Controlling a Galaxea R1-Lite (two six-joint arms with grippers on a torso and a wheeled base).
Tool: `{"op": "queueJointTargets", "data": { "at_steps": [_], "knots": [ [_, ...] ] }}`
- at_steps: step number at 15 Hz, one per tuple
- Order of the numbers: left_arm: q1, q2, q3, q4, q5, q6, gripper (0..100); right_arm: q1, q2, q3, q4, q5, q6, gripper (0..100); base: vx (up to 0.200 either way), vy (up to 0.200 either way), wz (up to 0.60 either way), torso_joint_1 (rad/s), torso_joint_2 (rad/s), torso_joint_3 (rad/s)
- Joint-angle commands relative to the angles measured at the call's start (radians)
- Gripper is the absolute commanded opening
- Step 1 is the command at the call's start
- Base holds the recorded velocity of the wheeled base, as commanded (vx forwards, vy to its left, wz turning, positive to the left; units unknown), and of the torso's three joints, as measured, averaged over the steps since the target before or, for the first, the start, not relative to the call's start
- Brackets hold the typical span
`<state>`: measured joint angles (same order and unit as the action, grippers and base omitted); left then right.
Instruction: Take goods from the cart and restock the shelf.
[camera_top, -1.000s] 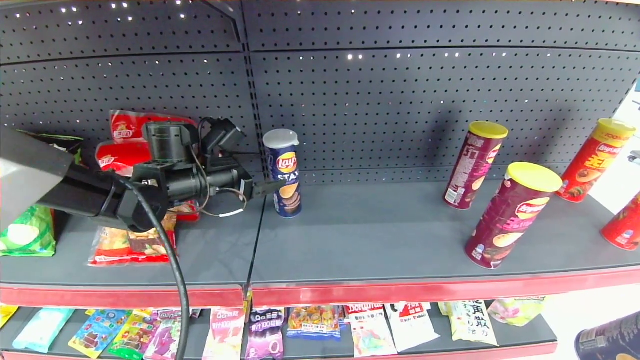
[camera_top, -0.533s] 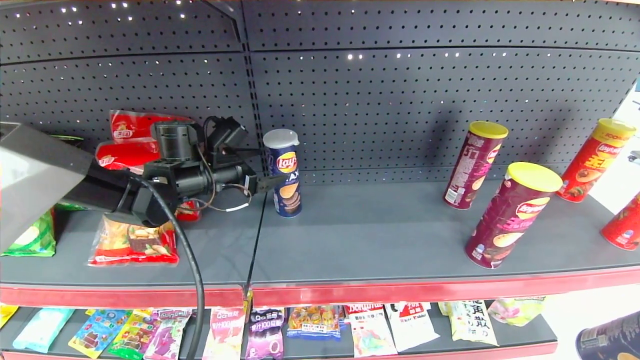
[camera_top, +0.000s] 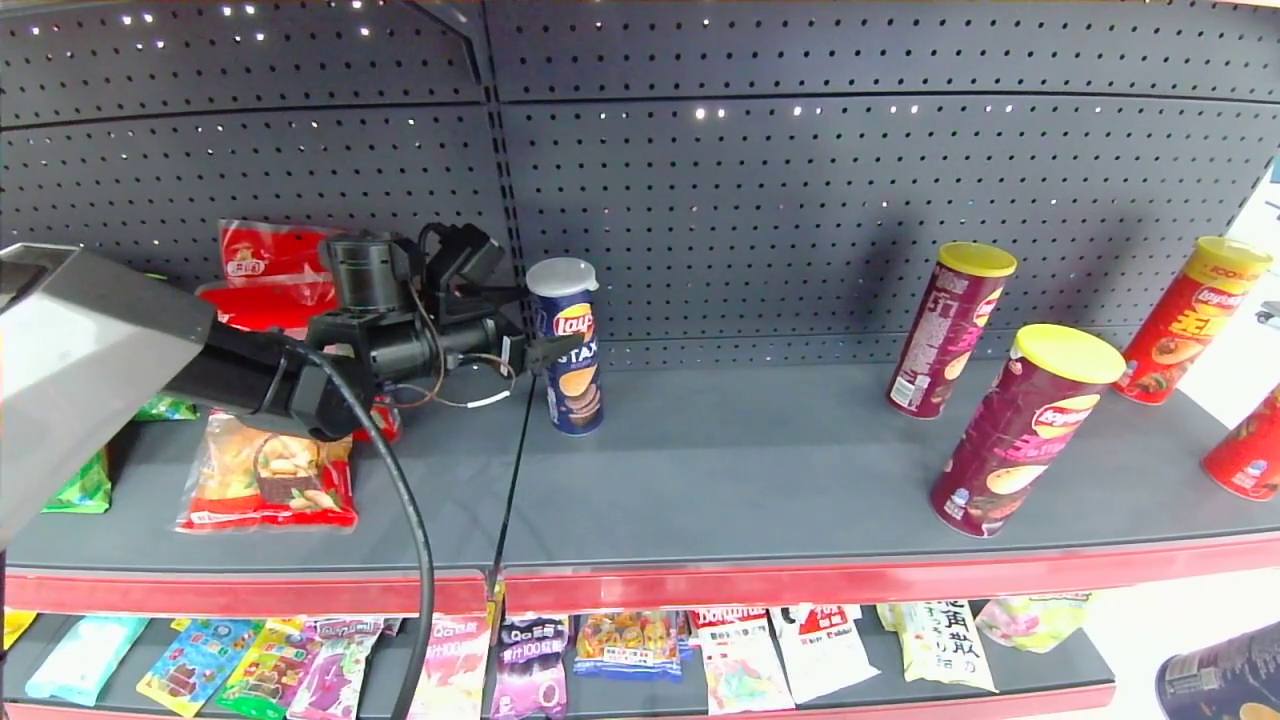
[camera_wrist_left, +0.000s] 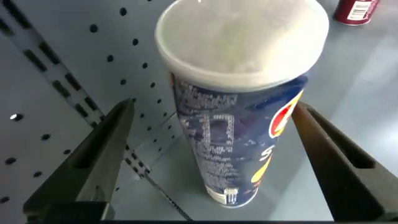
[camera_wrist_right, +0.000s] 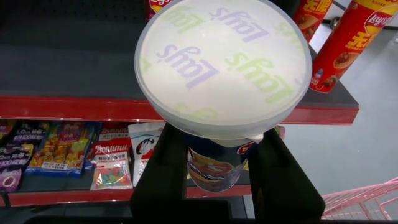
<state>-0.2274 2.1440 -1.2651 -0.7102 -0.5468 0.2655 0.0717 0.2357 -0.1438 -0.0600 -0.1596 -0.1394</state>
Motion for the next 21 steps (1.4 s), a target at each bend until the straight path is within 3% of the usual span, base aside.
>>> {"op": "queueJointTargets", "data": {
  "at_steps": [1, 13, 17, 21],
  "knots": [
    [0.000, 0.014, -0.025, 0.000, 0.001, 0.000, 100, 0.000, 0.000, 0.001, 0.000, -0.003, 0.000, 0, 0.000, 0.000, 0.00, 0.000, 0.00, 0.000],
    [-0.044, 0.031, -0.039, 0.003, 0.007, -0.002, 100, 0.000, -0.001, 0.003, 0.000, -0.015, 0.000, 0, 0.000, 0.000, 0.00, 0.000, 0.00, 0.000],
    [-0.059, 0.040, -0.048, 0.000, 0.074, -0.037, 100, 0.000, -0.001, 0.003, 0.000, -0.017, 0.001, 0, 0.000, 0.000, 0.00, 0.000, 0.00, 0.000],
    [-0.059, 0.057, -0.057, -0.002, 0.111, -0.039, 100, 0.000, -0.001, 0.003, 0.000, -0.017, 0.001, 0, 0.000, 0.000, 0.00, 0.000, 0.00, 0.000]
  ]
}}
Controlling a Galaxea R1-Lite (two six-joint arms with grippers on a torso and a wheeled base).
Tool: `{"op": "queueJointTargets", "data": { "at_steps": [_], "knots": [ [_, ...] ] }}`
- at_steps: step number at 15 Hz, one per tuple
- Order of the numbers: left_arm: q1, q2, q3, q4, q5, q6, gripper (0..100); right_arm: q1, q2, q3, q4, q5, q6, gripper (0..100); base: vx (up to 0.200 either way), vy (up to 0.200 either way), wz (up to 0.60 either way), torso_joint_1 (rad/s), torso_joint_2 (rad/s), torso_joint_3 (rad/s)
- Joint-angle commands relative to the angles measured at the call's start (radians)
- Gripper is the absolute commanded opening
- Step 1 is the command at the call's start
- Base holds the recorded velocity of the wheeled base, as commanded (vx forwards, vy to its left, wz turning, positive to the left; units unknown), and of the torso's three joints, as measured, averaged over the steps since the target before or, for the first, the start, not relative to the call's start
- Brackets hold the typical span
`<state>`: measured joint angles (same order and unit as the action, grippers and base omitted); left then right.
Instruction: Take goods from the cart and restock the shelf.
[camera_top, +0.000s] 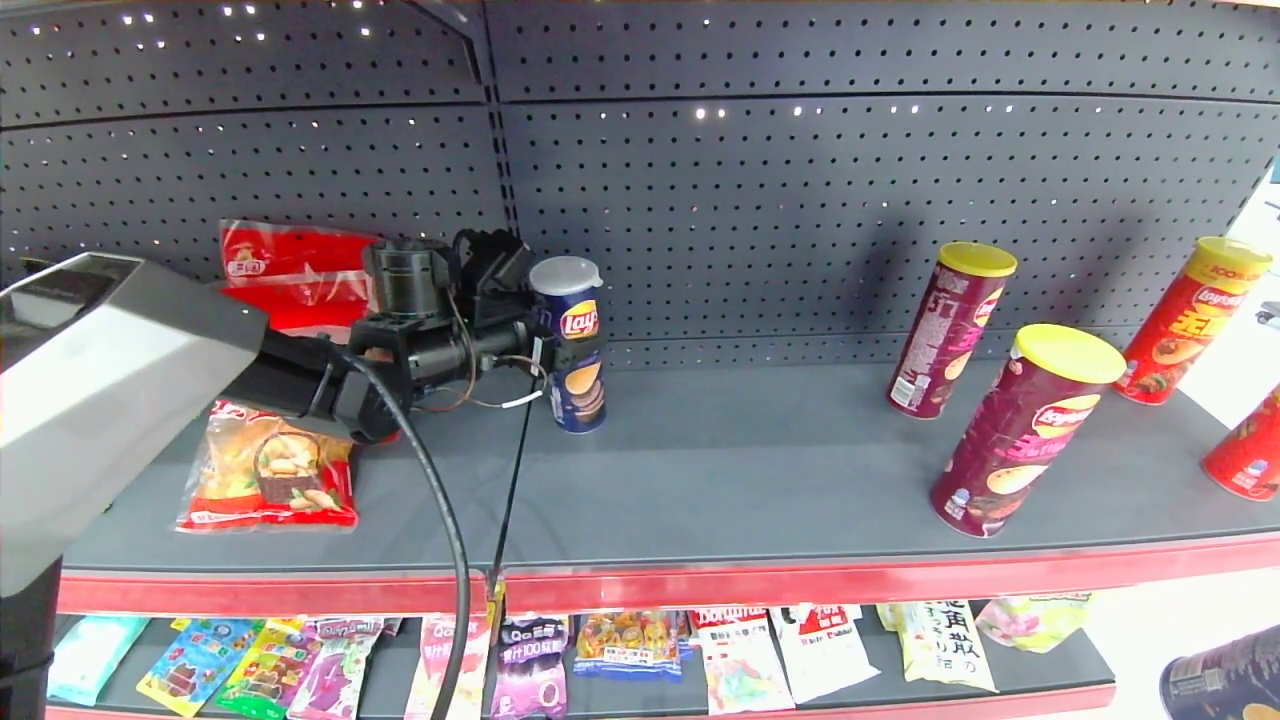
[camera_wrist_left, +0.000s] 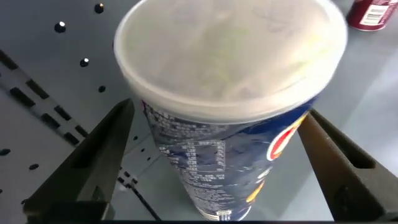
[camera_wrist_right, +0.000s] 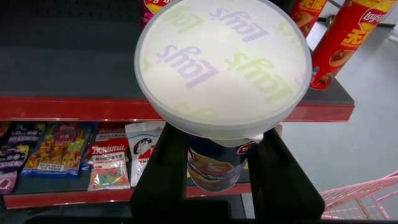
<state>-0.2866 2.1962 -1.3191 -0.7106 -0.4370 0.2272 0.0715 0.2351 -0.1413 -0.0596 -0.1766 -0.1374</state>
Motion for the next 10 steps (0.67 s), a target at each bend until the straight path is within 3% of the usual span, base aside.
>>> {"op": "queueJointTargets", "data": {
  "at_steps": [1, 10],
  "knots": [
    [0.000, 0.008, -0.009, -0.003, 0.001, 0.000, 100, 0.001, 0.000, -0.001, 0.000, 0.000, -0.001, 0, 0.000, 0.000, 0.00, 0.000, 0.00, 0.000],
    [-0.020, 0.048, -0.063, -0.024, 0.008, -0.020, 100, 0.001, 0.000, -0.003, 0.000, -0.001, -0.001, 0, 0.000, 0.000, 0.00, 0.000, 0.00, 0.000]
  ]
}}
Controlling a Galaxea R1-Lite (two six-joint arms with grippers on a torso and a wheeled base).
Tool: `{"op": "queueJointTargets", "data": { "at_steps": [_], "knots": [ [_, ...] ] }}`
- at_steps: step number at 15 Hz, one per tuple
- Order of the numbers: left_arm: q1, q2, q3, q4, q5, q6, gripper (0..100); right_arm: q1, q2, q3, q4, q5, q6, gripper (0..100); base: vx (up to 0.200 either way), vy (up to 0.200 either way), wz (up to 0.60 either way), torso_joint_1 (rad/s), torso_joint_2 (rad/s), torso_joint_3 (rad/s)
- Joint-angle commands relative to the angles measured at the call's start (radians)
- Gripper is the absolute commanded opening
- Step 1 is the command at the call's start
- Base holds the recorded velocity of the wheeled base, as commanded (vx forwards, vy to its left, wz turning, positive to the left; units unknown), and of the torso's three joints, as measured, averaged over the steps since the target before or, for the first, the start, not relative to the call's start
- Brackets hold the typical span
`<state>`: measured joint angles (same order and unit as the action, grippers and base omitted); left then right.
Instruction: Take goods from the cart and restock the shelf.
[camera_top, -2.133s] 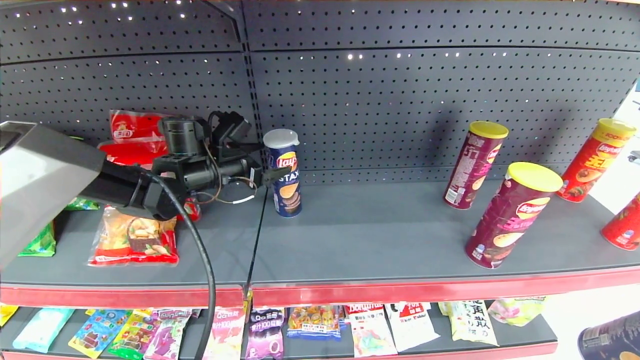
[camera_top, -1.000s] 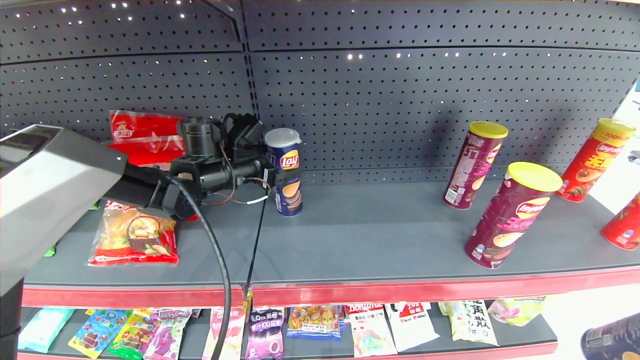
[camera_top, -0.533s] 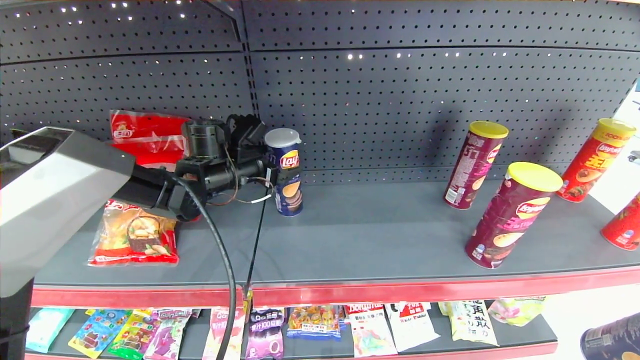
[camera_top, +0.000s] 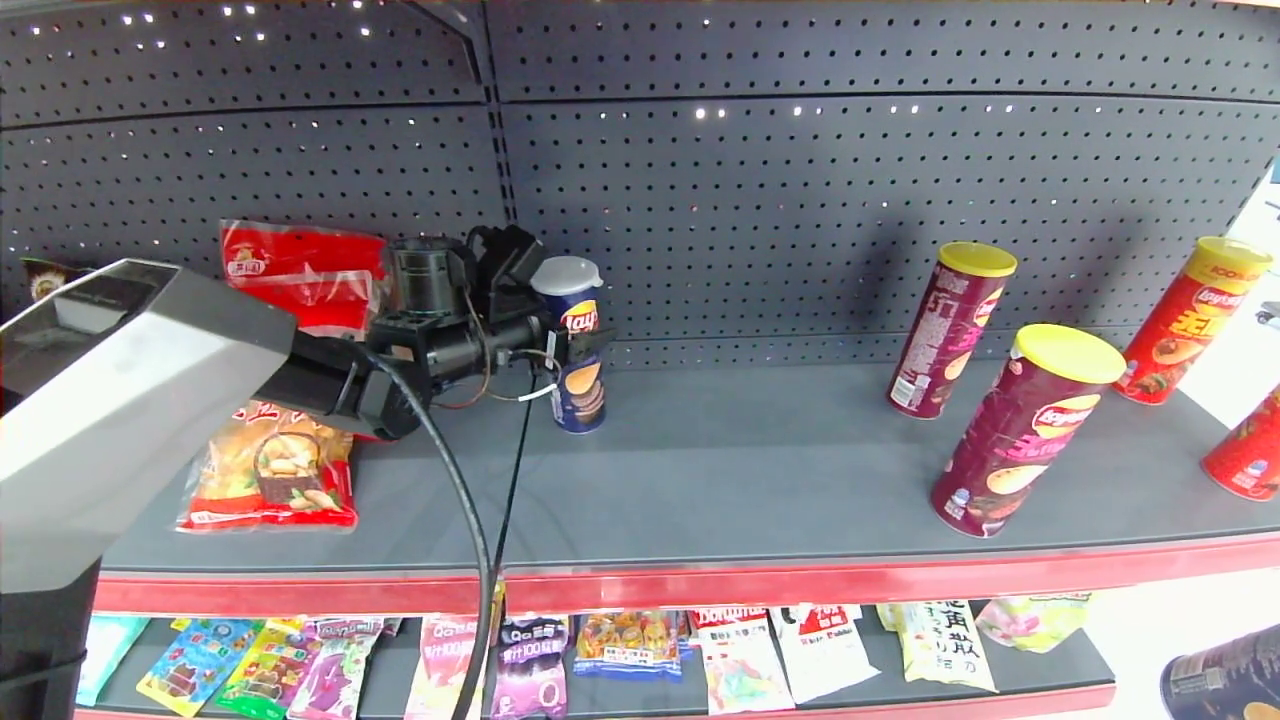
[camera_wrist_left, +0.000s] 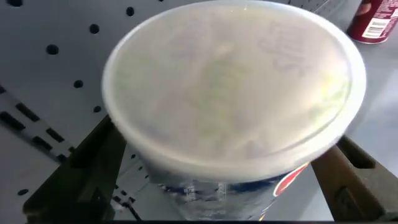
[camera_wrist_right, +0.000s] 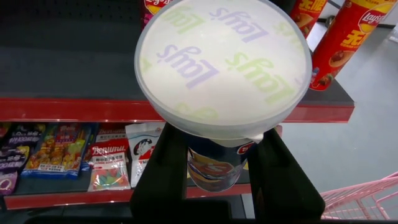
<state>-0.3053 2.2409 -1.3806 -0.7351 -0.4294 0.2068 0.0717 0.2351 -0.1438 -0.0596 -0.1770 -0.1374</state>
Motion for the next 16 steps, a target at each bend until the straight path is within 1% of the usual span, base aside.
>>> {"op": "queueJointTargets", "data": {
  "at_steps": [1, 6, 8, 10, 13, 15, 16],
  "knots": [
    [-0.001, 0.003, -0.003, 0.000, 0.000, 0.002, 0, 0.000, 0.000, 0.001, 0.000, -0.004, -0.001, 0, 0.000, 0.000, 0.00, 0.000, 0.00, 0.000],
    [-0.001, -0.006, 0.012, 0.000, -0.003, 0.005, 0, 0.000, -0.002, 0.001, 0.000, -0.007, -0.001, 0, 0.000, 0.000, 0.00, 0.000, 0.00, 0.000],
    [-0.001, -0.052, 0.043, 0.013, -0.032, 0.000, 0, 0.000, -0.002, 0.001, 0.000, -0.007, -0.001, 0, 0.000, 0.000, 0.00, 0.000, 0.00, 0.000],
    [0.020, -0.139, 0.127, 0.046, -0.146, 0.000, 0, 0.000, -0.002, 0.001, 0.000, -0.007, -0.001, 0, 0.000, 0.000, 0.00, 0.000, 0.00, 0.000],
    [0.055, -0.254, 0.222, 0.048, -0.289, 0.003, 0, 0.000, 0.000, 0.003, 0.000, -0.007, -0.001, 0, 0.000, 0.000, 0.00, 0.000, 0.00, 0.000],
    [0.061, -0.334, 0.331, 0.042, -0.379, 0.017, 0, 0.000, 0.001, 0.001, 0.000, -0.007, -0.001, 0, 0.000, 0.000, 0.00, 0.000, 0.00, 0.000],
    [0.060, -0.363, 0.382, 0.040, -0.402, 0.026, 0, 0.000, 0.003, 0.001, 0.000, -0.007, -0.001, 0, 0.000, 0.000, 0.00, 0.000, 0.00, 0.000]
  ]
}}
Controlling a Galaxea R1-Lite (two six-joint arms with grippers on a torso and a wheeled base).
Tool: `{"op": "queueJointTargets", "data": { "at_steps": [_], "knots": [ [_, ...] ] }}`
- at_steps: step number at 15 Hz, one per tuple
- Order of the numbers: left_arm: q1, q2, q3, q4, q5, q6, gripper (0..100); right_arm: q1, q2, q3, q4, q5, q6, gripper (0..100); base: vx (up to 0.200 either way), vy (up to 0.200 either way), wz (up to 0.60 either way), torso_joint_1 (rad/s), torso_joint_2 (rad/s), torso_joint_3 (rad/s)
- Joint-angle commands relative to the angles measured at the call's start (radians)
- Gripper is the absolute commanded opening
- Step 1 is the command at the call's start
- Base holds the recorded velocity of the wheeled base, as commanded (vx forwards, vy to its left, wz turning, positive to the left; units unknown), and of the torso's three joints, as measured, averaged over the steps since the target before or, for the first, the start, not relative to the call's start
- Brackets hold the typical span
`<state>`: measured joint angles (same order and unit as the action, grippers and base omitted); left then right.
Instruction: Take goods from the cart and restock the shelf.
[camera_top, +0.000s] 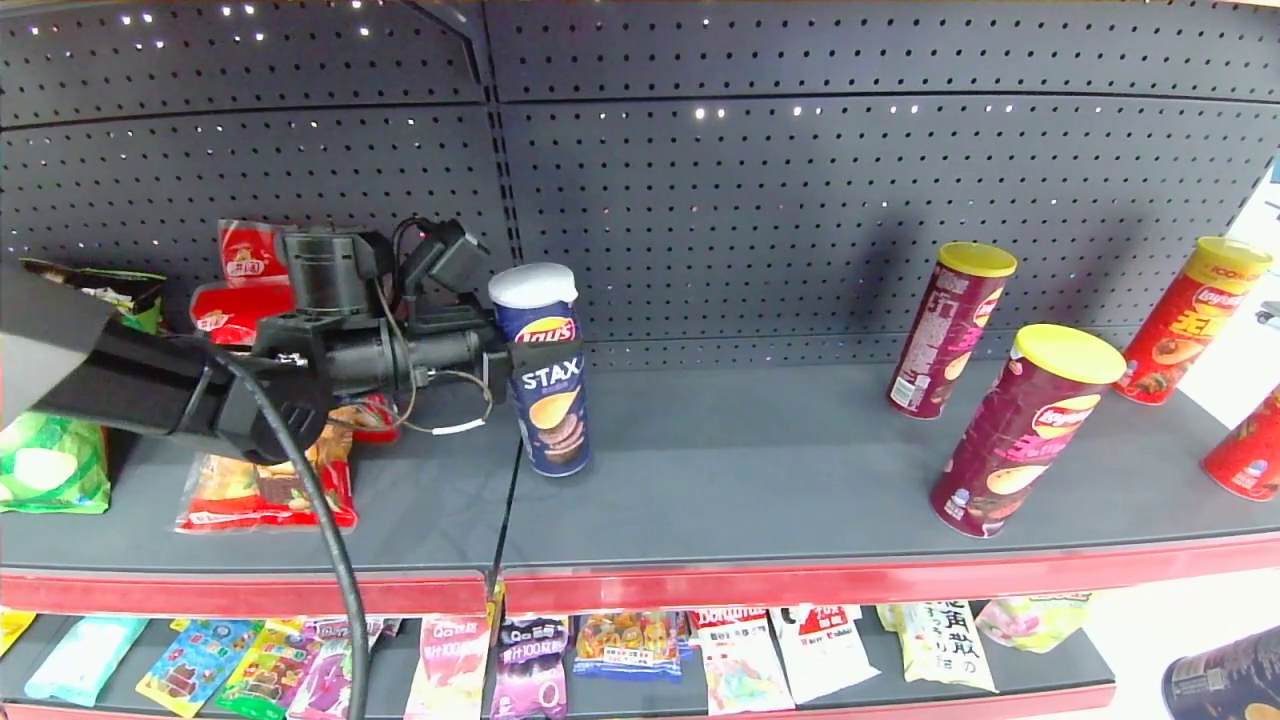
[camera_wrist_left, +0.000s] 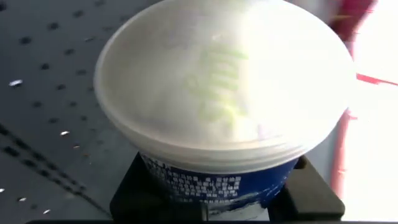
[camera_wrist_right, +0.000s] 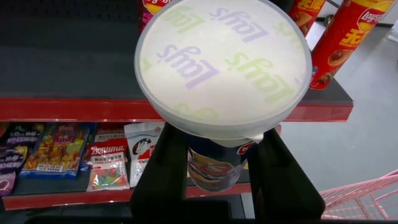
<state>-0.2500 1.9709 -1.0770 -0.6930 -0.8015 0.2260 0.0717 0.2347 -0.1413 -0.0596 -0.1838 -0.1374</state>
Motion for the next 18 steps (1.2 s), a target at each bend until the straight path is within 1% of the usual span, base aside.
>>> {"op": "queueJointTargets", "data": {
  "at_steps": [1, 2, 3, 4, 6, 7, 8, 9, 11, 12, 13, 14, 15, 16, 18],
  "knots": [
    [0.005, -0.104, 0.098, -0.003, -0.035, 0.023, 0, 0.000, 0.003, -0.001, 0.000, 0.000, -0.001, 0, 0.000, 0.000, 0.00, 0.000, 0.00, 0.000],
    [0.005, -0.109, 0.120, -0.014, -0.038, 0.059, 0, 0.000, 0.002, -0.001, 0.000, 0.000, -0.001, 0, 0.000, 0.000, 0.00, 0.000, 0.00, 0.000],
    [0.008, -0.107, 0.152, -0.060, -0.074, 0.076, 0, 0.000, 0.002, -0.003, 0.000, 0.000, -0.001, 0, 0.000, 0.000, 0.00, 0.000, 0.00, 0.000],
    [0.009, -0.112, 0.187, -0.097, -0.116, 0.079, 0, 0.000, 0.002, -0.004, 0.000, 0.000, -0.001, 0, 0.000, 0.000, 0.00, 0.000, 0.00, 0.000],
    [0.009, -0.121, 0.246, -0.145, -0.140, 0.079, 0, 0.000, 0.002, -0.006, 0.000, 0.000, -0.001, 0, 0.000, 0.000, 0.00, 0.000, 0.00, 0.000],
    [0.009, -0.113, 0.276, -0.168, -0.143, 0.081, 0, 0.000, 0.003, -0.009, 0.000, 0.000, -0.001, 0, 0.000, 0.000, 0.00, 0.000, 0.00, 0.000],
    [0.006, -0.096, 0.282, -0.181, -0.143, 0.082, 0, 0.000, 0.002, -0.009, 0.000, 0.000, -0.001, 0, 0.000, 0.000, 0.00, 0.000, 0.00, 0.000],
    [0.005, -0.090, 0.282, -0.189, -0.145, 0.081, 0, 0.000, 0.002, -0.011, 0.001, -0.002, -0.001, 0, 0.000, 0.000, 0.00, 0.000, 0.00, 0.000],
    [0.001, -0.030, 0.276, -0.266, -0.150, 0.075, 0, 0.000, 0.002, -0.012, 0.000, -0.011, -0.001, 0, 0.000, 0.000, 0.00, 0.000, 0.00, 0.000],
    [0.001, 0.006, 0.279, -0.327, -0.162, 0.073, 0, 0.000, 0.002, -0.012, 0.001, -0.011, -0.002, 0, 0.000, 0.000, 0.00, 0.000, 0.00, 0.000],
    [-0.005, 0.025, 0.281, -0.364, -0.179, 0.072, 0, 0.000, 0.002, -0.011, 0.000, -0.011, -0.002, 0, 0.000, 0.000, 0.00, 0.000, 0.00, 0.000],
    [-0.026, 0.028, 0.287, -0.381, -0.188, 0.050, 0, 0.000, 0.002, -0.012, 0.000, -0.013, -0.001, 0, 0.000, 0.000, 0.00, 0.000, 0.00, 0.000],
    [-0.041, 0.020, 0.295, -0.384, -0.188, 0.018, 0, 0.000, 0.002, -0.012, 0.000, -0.013, -0.002, 0, 0.000, 0.000, 0.00, 0.000, 0.00, 0.000],
    [-0.049, 0.016, 0.296, -0.384, -0.186, 0.006, 0, 0.000, 0.002, -0.011, 0.001, -0.013, -0.002, 0, 0.000, 0.000, 0.00, 0.000, 0.00, 0.000],
    [-0.049, 0.016, 0.305, -0.384, -0.179, 0.006, 0, 0.000, 0.002, -0.009, 0.001, -0.013, -0.002, 0, 0.000, 0.000, 0.00, 0.000, 0.00, 0.000]
  ]
}}
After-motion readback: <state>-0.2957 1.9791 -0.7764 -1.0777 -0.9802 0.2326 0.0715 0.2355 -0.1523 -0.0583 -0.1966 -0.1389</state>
